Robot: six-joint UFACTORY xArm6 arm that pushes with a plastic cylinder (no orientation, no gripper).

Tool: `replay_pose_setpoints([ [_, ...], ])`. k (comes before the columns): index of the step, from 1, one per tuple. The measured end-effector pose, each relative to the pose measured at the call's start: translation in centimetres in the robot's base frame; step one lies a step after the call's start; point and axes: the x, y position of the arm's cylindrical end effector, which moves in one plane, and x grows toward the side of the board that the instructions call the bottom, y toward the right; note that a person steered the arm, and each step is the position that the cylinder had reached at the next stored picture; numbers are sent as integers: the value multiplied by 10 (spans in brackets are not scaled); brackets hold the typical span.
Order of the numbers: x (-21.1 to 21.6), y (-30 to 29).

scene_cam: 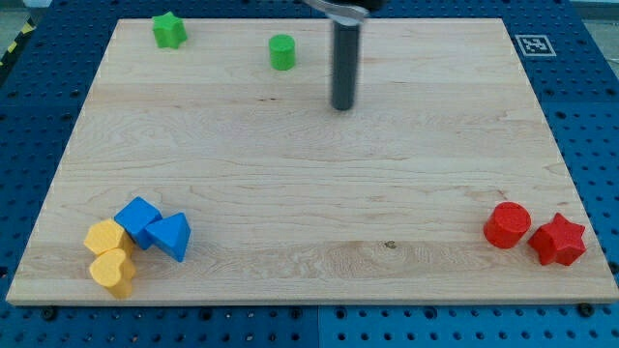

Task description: Move the green circle towards the green star

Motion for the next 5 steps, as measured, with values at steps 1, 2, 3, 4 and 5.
replay_pose_setpoints([
  [1,-41,27],
  [2,-66,27],
  [3,-76,13],
  [4,-92,-23],
  [5,-93,-56],
])
